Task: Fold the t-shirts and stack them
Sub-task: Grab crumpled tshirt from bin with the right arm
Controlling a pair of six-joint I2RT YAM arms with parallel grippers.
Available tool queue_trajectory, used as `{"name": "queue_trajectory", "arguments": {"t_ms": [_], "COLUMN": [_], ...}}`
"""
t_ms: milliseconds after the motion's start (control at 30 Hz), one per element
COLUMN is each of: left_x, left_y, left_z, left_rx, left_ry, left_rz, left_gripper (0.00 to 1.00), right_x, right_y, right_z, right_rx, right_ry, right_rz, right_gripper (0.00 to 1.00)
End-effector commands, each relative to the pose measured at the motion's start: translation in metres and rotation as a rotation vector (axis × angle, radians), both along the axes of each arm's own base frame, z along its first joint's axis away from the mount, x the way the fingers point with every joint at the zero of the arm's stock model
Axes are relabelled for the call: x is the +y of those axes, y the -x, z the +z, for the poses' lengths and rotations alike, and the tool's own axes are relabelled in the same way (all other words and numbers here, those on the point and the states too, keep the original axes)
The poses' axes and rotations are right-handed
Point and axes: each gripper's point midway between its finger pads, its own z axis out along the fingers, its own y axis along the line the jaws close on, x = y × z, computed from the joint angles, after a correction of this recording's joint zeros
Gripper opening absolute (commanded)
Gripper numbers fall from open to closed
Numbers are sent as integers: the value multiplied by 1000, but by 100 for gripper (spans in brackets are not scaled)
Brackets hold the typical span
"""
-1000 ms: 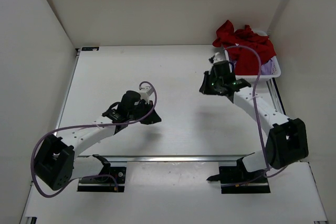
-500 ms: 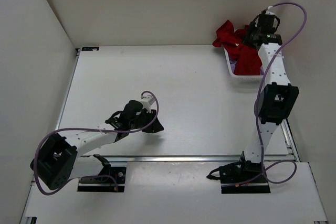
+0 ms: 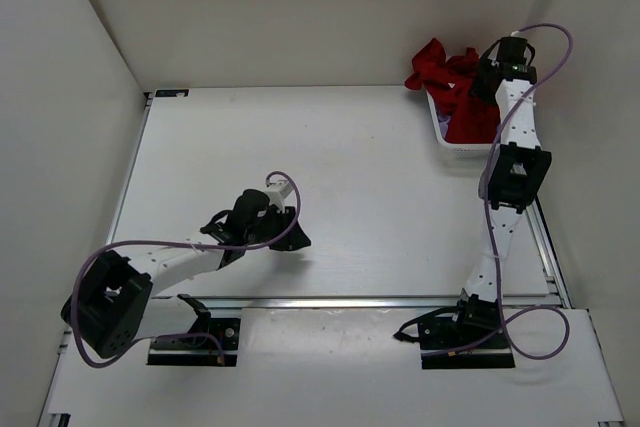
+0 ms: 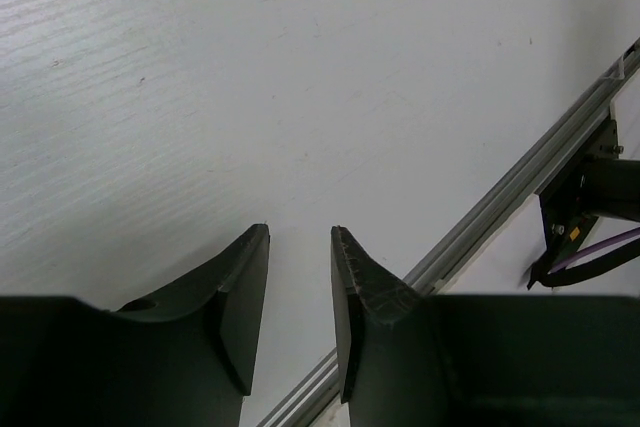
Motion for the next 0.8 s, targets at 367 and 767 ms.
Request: {"name": "queue_trajectory", "arguments": {"t_ms": [367,767], "left_x": [-1,-5], "left_y": [-8,-25], "left_z": [-2,38], "left_rx": [10,-43], "left_ry": [25,83], "left_rz": [13,37], "left_gripper": [42,43], "right_x": [9,107], "right_y": [-11,71], "right_z": [26,261], "right_rx": [-72,-421], "right_ry": [-14,85], "right_rz": [60,196], "right_gripper": [0,0]}}
